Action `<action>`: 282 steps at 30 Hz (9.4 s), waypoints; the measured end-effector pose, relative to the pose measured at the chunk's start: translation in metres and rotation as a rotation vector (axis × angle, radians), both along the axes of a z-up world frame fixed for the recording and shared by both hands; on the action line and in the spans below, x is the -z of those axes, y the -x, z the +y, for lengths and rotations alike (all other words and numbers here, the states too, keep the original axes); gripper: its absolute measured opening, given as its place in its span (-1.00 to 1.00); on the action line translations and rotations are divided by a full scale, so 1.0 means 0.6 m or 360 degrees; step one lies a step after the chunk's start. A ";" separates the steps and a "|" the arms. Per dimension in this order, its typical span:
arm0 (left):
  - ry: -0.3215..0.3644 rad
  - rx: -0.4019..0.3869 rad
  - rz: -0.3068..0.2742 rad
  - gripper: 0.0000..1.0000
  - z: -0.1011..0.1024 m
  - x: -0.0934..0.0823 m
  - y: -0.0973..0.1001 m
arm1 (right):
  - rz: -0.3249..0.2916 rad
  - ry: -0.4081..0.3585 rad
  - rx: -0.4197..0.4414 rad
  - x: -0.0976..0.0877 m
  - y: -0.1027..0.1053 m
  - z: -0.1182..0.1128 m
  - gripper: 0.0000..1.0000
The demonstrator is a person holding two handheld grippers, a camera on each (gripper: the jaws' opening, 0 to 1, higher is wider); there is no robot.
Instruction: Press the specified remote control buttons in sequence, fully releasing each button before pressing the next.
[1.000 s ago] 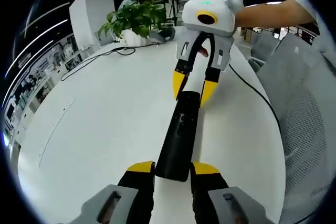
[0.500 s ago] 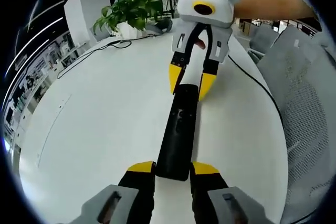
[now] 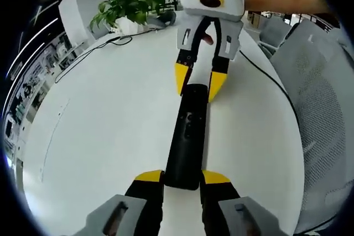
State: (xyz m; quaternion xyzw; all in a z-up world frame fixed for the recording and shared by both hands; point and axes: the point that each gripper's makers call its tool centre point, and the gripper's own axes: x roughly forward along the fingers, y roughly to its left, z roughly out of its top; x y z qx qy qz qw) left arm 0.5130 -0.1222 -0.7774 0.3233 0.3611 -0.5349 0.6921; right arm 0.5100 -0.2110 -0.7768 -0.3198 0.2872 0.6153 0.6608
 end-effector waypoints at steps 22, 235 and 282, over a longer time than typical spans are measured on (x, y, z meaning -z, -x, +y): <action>-0.0019 -0.0002 0.0081 -0.54 0.005 0.001 0.001 | 0.0046 0.0078 -0.0068 -0.004 -0.002 0.003 -0.59; -0.0142 0.0012 0.0065 -0.52 0.004 0.002 0.001 | -0.0096 0.0603 -0.0403 -0.049 -0.020 -0.012 -1.00; -0.0126 0.0010 0.0067 -0.52 0.002 0.000 0.001 | -0.0033 0.0573 -0.0402 -0.015 -0.011 -0.004 -1.00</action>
